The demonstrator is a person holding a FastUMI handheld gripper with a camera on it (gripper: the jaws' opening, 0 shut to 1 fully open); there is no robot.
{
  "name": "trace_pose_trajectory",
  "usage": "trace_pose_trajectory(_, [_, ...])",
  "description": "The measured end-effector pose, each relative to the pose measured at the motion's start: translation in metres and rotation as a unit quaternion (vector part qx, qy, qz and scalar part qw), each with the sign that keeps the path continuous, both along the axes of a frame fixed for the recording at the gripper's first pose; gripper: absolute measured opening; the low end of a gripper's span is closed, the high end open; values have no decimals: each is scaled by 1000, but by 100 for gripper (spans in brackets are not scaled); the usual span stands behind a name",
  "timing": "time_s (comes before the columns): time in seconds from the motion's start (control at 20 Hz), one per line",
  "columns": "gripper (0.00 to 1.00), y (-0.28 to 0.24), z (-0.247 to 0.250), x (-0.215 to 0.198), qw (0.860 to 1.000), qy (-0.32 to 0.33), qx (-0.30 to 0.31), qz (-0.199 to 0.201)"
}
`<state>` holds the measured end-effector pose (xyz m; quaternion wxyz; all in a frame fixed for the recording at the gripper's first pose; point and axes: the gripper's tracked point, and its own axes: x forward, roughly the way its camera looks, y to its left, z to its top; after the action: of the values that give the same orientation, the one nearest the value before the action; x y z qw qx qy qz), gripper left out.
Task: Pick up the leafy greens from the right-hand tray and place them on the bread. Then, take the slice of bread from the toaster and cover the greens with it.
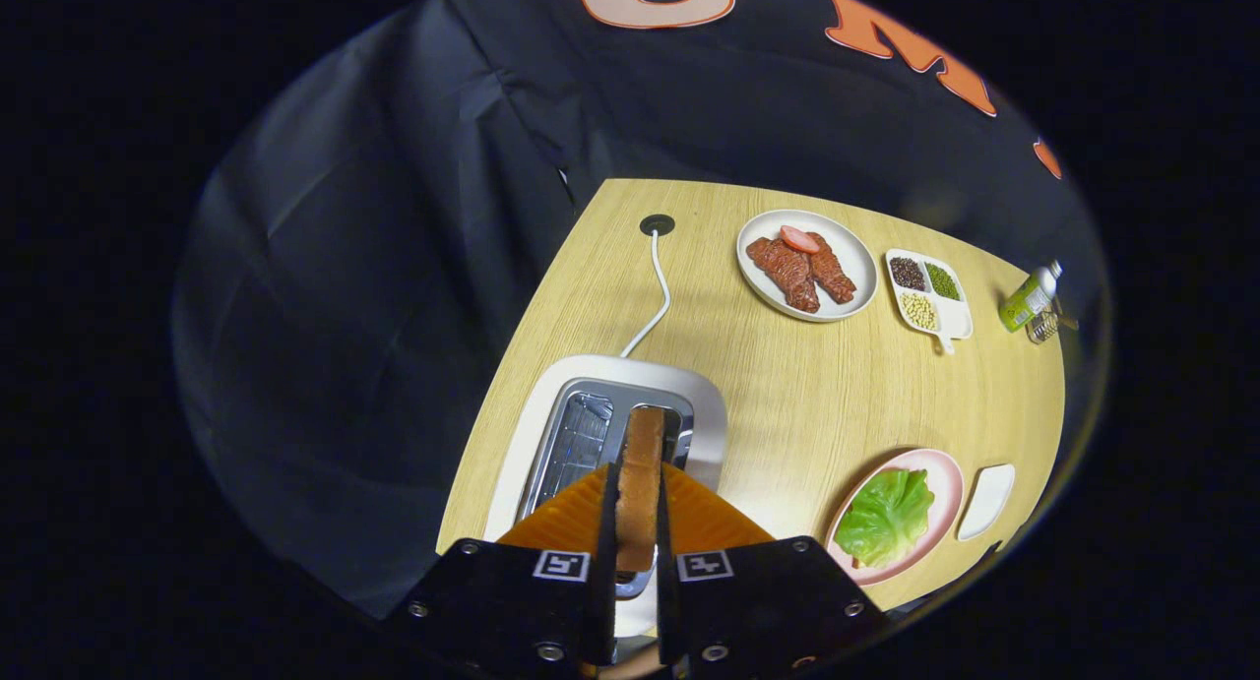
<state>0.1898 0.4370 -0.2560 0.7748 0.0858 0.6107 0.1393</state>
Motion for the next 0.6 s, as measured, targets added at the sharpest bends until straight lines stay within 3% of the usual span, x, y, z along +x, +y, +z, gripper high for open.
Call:
trace_pose_trajectory(0.25, [18, -9, 28, -6, 999, -20, 38, 12])
trace_pose_trajectory(0.6, [18, -50, 66, -17, 994, -52, 96, -1])
